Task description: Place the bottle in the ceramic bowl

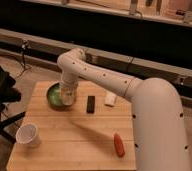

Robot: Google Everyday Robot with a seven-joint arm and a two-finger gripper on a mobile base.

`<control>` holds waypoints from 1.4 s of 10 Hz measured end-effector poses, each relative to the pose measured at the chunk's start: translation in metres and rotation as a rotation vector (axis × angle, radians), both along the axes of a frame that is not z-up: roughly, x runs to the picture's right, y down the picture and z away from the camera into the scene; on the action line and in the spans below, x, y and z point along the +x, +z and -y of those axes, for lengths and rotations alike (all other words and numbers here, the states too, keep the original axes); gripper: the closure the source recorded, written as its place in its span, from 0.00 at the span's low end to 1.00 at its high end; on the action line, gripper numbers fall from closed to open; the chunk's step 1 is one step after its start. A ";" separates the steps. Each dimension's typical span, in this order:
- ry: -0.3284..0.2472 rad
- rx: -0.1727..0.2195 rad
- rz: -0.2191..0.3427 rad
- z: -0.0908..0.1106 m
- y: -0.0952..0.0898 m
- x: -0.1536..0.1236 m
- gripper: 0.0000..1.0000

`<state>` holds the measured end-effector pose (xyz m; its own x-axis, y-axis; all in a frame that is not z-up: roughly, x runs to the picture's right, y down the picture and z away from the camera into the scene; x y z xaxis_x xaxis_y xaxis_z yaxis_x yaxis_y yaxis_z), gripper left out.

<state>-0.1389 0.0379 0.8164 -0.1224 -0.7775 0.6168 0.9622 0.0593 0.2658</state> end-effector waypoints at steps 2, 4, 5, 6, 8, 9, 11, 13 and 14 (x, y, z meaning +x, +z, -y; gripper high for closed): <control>0.002 -0.004 0.005 0.001 0.001 0.000 0.93; 0.002 -0.007 0.010 0.002 0.002 -0.002 0.78; 0.003 -0.009 0.013 0.002 0.002 -0.003 0.72; 0.003 -0.012 0.014 0.003 0.003 -0.002 0.71; 0.002 -0.016 0.016 0.003 0.004 -0.002 0.71; 0.004 -0.017 0.019 0.004 0.004 -0.002 0.71; 0.006 -0.019 0.024 0.005 0.005 -0.003 0.68; 0.006 -0.023 0.025 0.006 0.006 -0.003 0.51; 0.008 -0.024 0.026 0.006 0.007 -0.003 0.47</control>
